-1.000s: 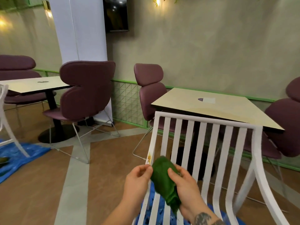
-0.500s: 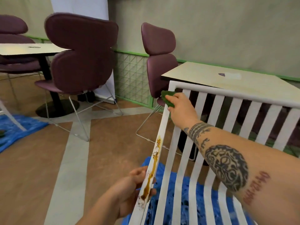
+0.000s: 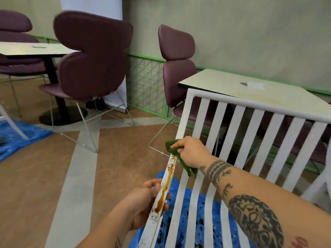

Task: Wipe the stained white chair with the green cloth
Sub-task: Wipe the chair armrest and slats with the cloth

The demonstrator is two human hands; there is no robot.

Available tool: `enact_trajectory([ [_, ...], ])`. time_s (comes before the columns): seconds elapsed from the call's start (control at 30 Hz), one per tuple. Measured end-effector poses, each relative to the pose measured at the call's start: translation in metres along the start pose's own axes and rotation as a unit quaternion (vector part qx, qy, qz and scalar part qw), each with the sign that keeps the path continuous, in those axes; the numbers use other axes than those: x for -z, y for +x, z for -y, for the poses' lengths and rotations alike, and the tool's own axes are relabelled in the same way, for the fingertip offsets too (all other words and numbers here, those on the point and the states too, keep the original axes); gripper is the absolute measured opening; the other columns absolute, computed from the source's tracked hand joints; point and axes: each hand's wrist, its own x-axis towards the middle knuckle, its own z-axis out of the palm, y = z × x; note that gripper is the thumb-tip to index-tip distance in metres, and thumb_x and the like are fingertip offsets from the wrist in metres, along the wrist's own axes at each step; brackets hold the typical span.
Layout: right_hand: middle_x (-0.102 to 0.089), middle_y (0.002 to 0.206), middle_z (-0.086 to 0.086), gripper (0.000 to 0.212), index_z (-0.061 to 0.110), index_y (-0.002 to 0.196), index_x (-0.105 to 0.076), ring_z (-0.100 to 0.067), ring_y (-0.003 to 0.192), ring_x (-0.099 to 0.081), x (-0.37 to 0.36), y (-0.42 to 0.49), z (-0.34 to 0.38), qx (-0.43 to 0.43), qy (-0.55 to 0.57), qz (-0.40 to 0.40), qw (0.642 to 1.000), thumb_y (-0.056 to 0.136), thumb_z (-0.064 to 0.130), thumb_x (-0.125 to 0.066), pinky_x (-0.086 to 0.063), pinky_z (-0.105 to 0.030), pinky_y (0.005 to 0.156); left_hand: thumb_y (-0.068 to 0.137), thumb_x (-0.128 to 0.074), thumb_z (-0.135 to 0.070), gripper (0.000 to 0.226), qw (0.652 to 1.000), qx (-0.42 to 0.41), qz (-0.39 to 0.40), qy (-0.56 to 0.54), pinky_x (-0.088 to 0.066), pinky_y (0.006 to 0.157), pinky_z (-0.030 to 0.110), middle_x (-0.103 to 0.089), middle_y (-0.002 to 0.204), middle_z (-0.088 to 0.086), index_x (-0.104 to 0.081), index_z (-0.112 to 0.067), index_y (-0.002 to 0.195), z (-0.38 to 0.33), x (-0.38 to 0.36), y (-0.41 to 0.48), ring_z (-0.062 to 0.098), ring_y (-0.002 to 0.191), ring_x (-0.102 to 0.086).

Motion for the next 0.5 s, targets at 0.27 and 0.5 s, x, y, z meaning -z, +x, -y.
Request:
enact_trajectory([
  [0.27,-0.045,0.118,-0.001,0.044,0.025,0.143,-0.057,-0.025,0.108,-0.056,0.015,0.017,-0.005,0.034,-0.058,-0.07,0.995,0.103,0.009,-0.049,-0.047,-0.034,0.097,0.106,-0.05,-0.019,0.019,0.999,-0.007,-0.012,0.048,-0.057,0.091,0.05,-0.073,0.106,0.023,-0.062,-0.022,0.121,-0.001,-0.002,-0.004,0.031,0.075,-0.069],
  [0.5,-0.048,0.111,0.002,0.053,0.027,0.135,-0.065,-0.021,0.104,-0.059,-0.028,-0.029,-0.004,0.035,-0.006,-0.014,0.999,0.093,-0.003,-0.052,-0.051,-0.037,0.098,0.106,-0.048,-0.019,0.019,0.999,-0.003,-0.025,0.049,-0.059,0.072,0.042,-0.072,0.107,0.024,-0.062,-0.021,0.119,-0.003,-0.002,-0.001,0.03,0.071,-0.069],
])
